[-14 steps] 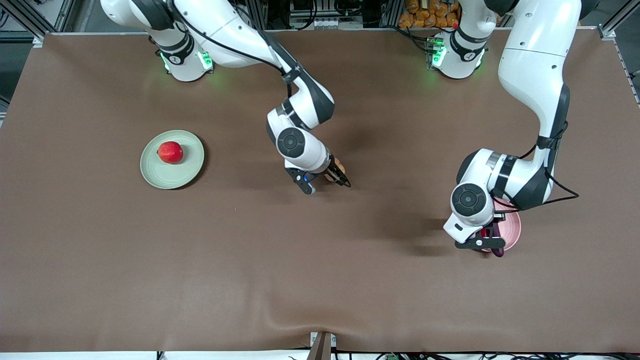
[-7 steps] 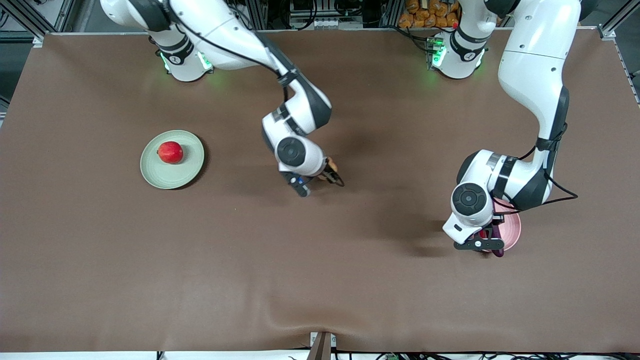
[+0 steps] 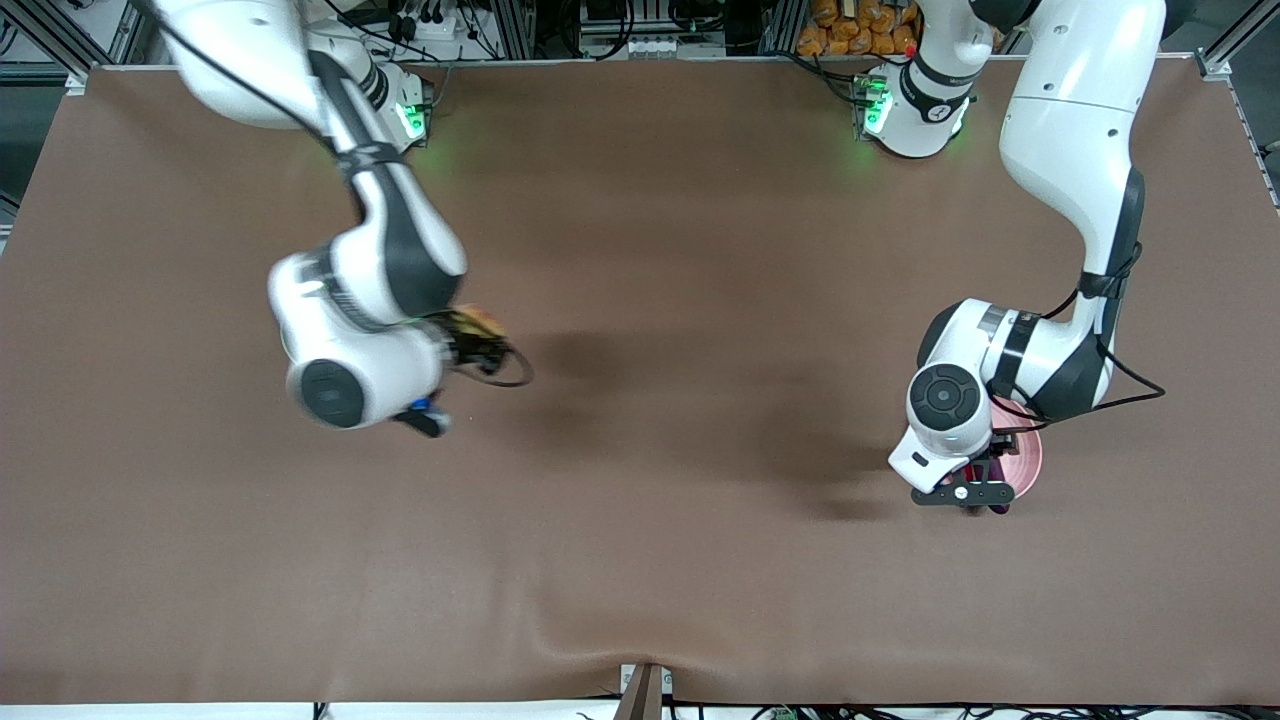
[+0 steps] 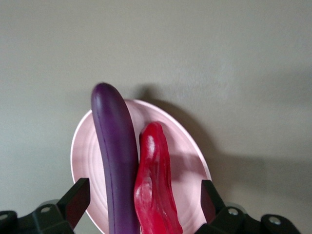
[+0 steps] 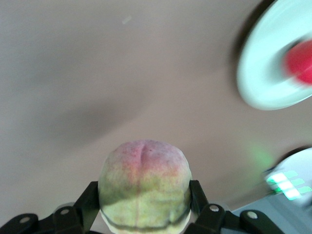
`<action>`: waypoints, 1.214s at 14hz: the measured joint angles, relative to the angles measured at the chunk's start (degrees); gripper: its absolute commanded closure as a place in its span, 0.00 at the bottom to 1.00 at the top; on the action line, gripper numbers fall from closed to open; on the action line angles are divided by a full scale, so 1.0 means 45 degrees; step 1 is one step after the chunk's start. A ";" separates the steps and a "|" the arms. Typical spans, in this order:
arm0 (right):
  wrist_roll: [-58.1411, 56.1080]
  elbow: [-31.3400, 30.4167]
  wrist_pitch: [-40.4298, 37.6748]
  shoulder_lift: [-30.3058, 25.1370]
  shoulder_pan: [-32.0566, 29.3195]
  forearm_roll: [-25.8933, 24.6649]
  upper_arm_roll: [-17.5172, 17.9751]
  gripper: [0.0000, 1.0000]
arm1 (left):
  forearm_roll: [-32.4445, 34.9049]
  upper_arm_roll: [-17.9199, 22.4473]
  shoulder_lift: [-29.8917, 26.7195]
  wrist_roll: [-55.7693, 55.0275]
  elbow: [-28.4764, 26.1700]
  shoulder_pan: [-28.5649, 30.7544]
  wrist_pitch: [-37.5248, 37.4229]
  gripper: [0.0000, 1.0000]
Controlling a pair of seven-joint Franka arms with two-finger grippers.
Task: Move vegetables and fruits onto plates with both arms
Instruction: 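Place the yellow apple on the green plate while the left gripper withdraws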
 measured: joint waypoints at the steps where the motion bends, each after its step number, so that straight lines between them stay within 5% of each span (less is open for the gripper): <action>1: -0.0944 -0.0273 -0.0070 -0.0163 -0.0451 -0.0286 -0.0015 1.00 | -0.0111 -0.0078 -0.0191 -0.0005 0.0094 0.0009 0.0001 0.00; 9: -0.5045 -0.4820 0.3299 -0.1189 -0.2080 -0.2090 -0.0039 1.00 | -0.3826 -0.0258 -0.3003 0.1128 -0.0153 0.0279 -0.1053 0.00; 10: -0.5607 -0.5117 0.3370 -0.1269 -0.2393 -0.2139 -0.0046 0.87 | -0.4279 -0.0258 -0.3274 0.1540 -0.0365 0.0336 -0.1076 0.00; 11: -0.6032 -0.5359 0.3431 -0.1341 -0.2744 -0.2158 -0.0052 0.36 | -0.4624 -0.0257 -0.3556 0.1935 -0.0605 0.0398 -0.1079 0.00; 12: -0.6283 -0.5550 0.3521 -0.1384 -0.3058 -0.2160 -0.0055 0.00 | -0.4813 -0.0258 -0.3862 0.2279 -0.0873 0.0447 -0.1091 0.00; 17: -0.6469 -0.5667 0.3761 -0.1448 -0.3492 -0.2154 0.0005 0.00 | -0.4896 -0.0264 -0.5782 0.4711 -0.2364 0.1074 -0.1902 0.00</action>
